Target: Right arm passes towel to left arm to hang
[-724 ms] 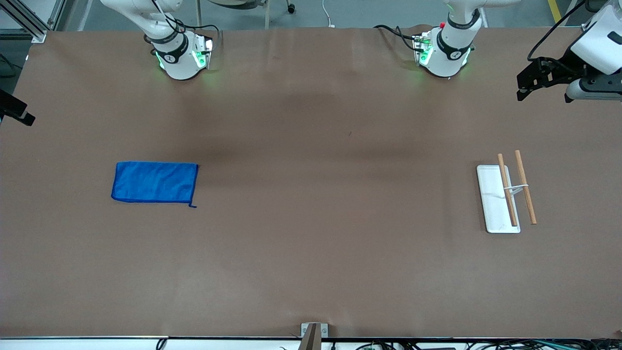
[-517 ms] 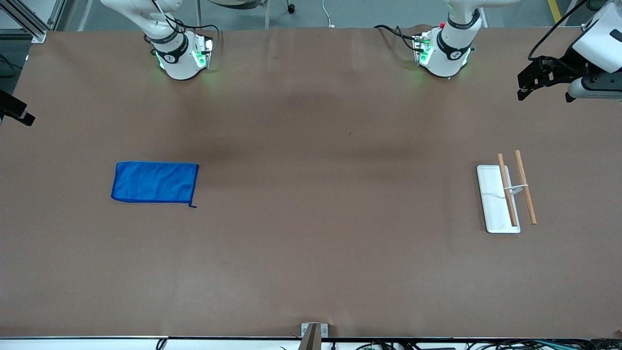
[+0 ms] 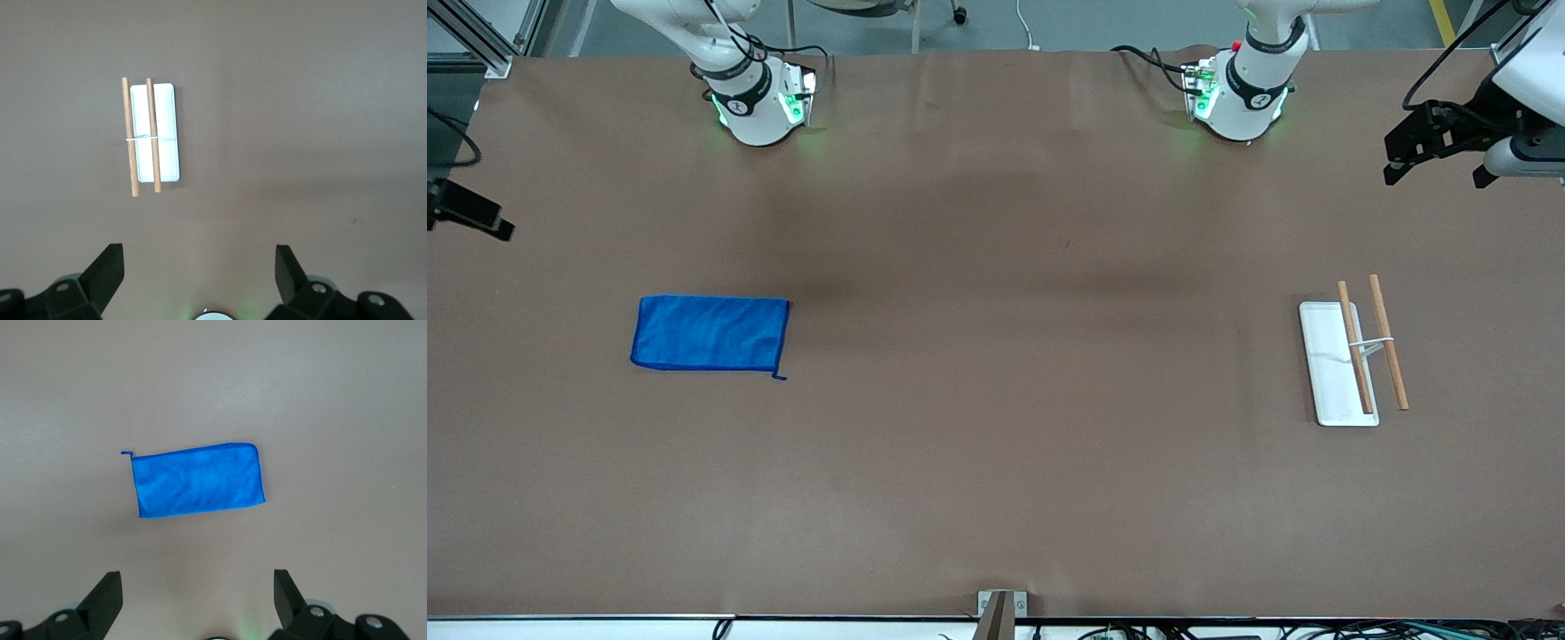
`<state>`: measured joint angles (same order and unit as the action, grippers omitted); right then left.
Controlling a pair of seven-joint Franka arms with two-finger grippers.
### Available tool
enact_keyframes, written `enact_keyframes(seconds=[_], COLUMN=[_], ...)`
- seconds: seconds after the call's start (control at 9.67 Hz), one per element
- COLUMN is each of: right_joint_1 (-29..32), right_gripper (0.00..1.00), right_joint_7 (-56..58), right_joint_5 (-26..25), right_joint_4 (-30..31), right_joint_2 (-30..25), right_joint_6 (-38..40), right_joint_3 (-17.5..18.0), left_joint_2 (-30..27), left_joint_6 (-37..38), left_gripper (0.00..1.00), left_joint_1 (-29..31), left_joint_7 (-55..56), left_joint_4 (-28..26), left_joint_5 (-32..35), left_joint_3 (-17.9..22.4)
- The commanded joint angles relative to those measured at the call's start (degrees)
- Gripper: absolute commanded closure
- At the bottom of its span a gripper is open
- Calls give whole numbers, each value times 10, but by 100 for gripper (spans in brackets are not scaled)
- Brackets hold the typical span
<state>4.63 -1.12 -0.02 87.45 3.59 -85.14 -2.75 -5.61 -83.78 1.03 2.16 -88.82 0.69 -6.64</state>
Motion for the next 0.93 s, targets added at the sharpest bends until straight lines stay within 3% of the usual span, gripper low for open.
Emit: enact_keyframes(seconds=[0.0, 0.21, 0.52, 0.83], right_joint_1=[-12, -15, -13, -3], right_gripper=[0, 0, 0, 0], right_joint_7=[8, 15, 48, 88], right_joint_5=[2, 1, -6, -9], right_joint_4=[88, 185, 362, 430], right_joint_2=[19, 19, 19, 82], right_joint_6=[-98, -202, -425, -584], right_joint_3=[-1, -1, -1, -1], left_joint_2=[12, 12, 11, 11], left_joint_6=[4, 4, 4, 15], left_gripper=[0, 0, 0, 0], left_joint_1=[6, 6, 6, 6], left_joint_7=[-8, -7, -6, -10], left_joint_4=[-2, -2, -2, 0], left_joint_5=[-3, -3, -3, -4], left_joint_3=[0, -1, -1, -1])
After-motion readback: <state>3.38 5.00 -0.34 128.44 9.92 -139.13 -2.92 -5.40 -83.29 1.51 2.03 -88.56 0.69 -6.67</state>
